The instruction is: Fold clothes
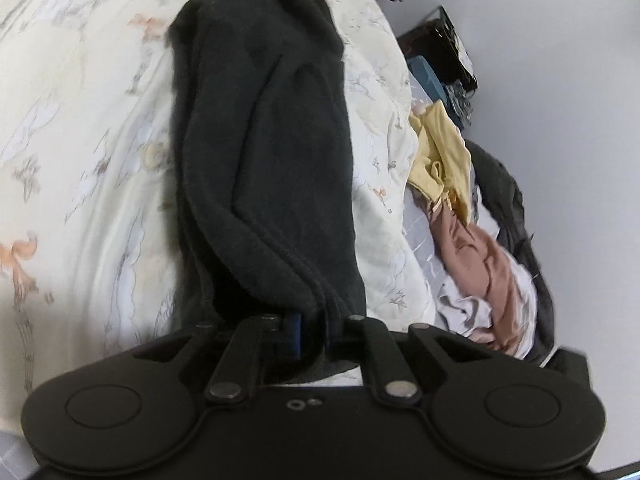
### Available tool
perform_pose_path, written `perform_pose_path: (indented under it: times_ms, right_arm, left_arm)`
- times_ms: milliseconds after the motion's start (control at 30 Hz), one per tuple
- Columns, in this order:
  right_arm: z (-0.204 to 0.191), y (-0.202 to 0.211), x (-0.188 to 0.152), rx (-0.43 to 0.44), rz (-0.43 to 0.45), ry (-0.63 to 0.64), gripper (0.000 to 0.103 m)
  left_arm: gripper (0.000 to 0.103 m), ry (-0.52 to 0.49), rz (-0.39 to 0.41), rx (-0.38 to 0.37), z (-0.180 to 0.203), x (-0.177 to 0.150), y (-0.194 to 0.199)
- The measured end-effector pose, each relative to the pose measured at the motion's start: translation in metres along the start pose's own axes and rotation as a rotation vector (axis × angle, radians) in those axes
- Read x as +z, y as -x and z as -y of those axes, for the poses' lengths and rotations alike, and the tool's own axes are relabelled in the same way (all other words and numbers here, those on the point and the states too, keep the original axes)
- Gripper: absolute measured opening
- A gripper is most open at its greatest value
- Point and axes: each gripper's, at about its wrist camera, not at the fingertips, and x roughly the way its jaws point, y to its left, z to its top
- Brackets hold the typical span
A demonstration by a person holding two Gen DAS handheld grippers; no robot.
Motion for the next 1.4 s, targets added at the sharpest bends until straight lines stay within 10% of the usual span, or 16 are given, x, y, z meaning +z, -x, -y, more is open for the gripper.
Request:
perform_pose_path:
  times_ms: [333,500,967,1400]
  right_arm:
    - [-0.048,-0.049,0.002,-0.151,-0.029,0.476,0.06]
    - [-0.029,-0.048,0.02,-0.124,-0.023,0.368,0.027]
    - [0.039,0.001,0.117,-0.05,0.175,0.046,0.024]
    - [0.122,-0.089,0.249,-0.065,0.163,-0.1,0.023]
  left_arm:
    - [0.007,0.019,0.012,-0.039,-0.003,0.006,0.007]
    - [0.008,0.003,0.033,-0.054,0.0,0.012,0.014]
    - [0.01,-0.182,0.189,0.006,0.055,0.096,0.052]
    - [0.018,-0.223,0.2,0.179,0.044,0.249,-0.017]
